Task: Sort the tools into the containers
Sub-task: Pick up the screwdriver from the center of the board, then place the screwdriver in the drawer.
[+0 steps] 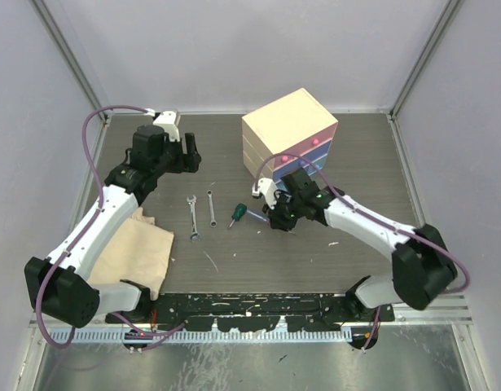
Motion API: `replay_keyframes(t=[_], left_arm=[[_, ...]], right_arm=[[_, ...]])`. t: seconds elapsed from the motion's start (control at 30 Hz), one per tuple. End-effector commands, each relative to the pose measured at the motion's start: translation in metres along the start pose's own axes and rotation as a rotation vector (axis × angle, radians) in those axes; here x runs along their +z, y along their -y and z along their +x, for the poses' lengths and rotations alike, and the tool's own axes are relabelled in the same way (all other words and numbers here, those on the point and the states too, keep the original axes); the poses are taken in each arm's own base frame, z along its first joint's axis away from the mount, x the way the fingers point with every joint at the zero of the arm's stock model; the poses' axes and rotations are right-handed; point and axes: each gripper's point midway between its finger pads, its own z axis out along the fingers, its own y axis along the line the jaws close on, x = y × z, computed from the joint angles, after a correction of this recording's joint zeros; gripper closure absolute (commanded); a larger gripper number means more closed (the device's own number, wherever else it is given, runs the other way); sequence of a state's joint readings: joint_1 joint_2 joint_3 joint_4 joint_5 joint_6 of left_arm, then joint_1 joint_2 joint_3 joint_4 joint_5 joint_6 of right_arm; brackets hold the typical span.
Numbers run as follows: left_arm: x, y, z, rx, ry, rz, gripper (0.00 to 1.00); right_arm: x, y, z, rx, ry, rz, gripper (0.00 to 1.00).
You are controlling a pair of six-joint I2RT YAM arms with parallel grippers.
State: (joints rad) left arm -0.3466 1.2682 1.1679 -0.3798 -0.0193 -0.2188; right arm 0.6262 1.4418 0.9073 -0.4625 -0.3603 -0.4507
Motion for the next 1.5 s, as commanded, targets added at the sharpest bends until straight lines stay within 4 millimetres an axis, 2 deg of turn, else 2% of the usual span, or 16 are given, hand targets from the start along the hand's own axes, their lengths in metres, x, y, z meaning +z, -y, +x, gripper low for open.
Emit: replay_keyframes(t=[0.0,0.1,0.17,0.27,0.33,0.5,0.73,1.03,1.2,1.33,1.47], left_arm=[[-0.001,0.001,-0.011,0.010,0.039,0.008,0.25],[-0.001,0.001,-0.011,0.011,0.040,0.009,0.25],[-0.001,0.001,-0.012,0.009,0.042,0.009,0.25],[-0.002,0.001,-0.012,0.008,0.041,0.010,0.25],[-0.002,0.001,-0.012,0.008,0.040,0.010,0.25],[-0.002,0.001,-0.011,0.009,0.038,0.010,0.26],[-0.003,0.001,-0.012,0.010,0.042,0.010,0.25],[-0.002,0.001,-0.011,0.012,0.041,0.008,0.25],[-0.003,0.001,-0.012,0.012,0.042,0.009,0.25],[-0.003,0.000,-0.012,0.014,0.043,0.006,0.25],[-0.002,0.000,-0.012,0.014,0.043,0.003,0.25]], right_arm=[[-0.046,0.006,-0.031,0.093,0.094,0.125,0.99],[-0.070,0.017,-0.026,0.141,0.059,0.239,0.99],[-0.081,0.025,-0.014,0.164,-0.003,0.314,0.99],[-0.088,0.039,0.004,0.189,-0.122,0.401,0.99],[-0.092,0.048,0.009,0.208,-0.166,0.436,0.99],[-0.099,0.072,0.003,0.216,-0.178,0.545,0.99],[-0.094,0.090,0.012,0.177,-0.297,0.596,0.99],[-0.083,0.107,0.002,0.152,-0.306,0.628,0.99],[-0.072,0.110,0.001,0.142,-0.318,0.608,0.96],[-0.064,0.109,-0.006,0.150,-0.272,0.586,0.88],[-0.064,0.107,-0.011,0.158,-0.216,0.587,0.76]])
